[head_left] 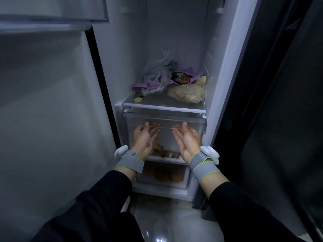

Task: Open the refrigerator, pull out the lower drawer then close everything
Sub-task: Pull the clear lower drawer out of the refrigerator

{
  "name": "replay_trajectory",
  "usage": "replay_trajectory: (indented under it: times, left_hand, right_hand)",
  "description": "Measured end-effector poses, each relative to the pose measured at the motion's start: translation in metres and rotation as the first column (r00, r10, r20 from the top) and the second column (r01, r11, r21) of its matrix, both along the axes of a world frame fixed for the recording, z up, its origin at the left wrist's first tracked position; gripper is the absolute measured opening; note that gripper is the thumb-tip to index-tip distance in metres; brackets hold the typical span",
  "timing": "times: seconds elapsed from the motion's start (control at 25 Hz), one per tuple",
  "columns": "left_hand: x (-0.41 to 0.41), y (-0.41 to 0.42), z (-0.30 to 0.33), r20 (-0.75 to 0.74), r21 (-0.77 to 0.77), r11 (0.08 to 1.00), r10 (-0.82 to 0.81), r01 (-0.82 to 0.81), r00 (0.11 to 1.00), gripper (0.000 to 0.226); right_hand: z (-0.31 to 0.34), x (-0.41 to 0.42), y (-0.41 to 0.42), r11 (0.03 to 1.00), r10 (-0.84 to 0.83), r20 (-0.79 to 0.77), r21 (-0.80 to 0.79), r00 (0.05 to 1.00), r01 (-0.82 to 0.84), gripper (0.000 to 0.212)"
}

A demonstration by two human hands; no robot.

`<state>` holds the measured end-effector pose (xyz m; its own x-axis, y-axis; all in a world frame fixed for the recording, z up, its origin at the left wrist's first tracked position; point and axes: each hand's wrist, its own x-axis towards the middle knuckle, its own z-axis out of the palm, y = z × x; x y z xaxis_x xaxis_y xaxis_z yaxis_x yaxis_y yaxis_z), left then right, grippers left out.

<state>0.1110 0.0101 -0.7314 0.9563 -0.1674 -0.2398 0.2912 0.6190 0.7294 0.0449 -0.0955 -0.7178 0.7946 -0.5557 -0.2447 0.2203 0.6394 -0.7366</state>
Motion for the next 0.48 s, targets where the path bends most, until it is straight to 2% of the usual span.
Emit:
replay_trajectory:
  times: [0.48]
  left_hand:
    - [-0.017,0.009,-0.004,0.024,-0.014,1.0,-0.003,0.004,1.0,0.02]
  right_hand:
    - [-0.002,-0.018,0.004,1.0,0.01,0.026,-0.018,1.0,-0.009,0.016]
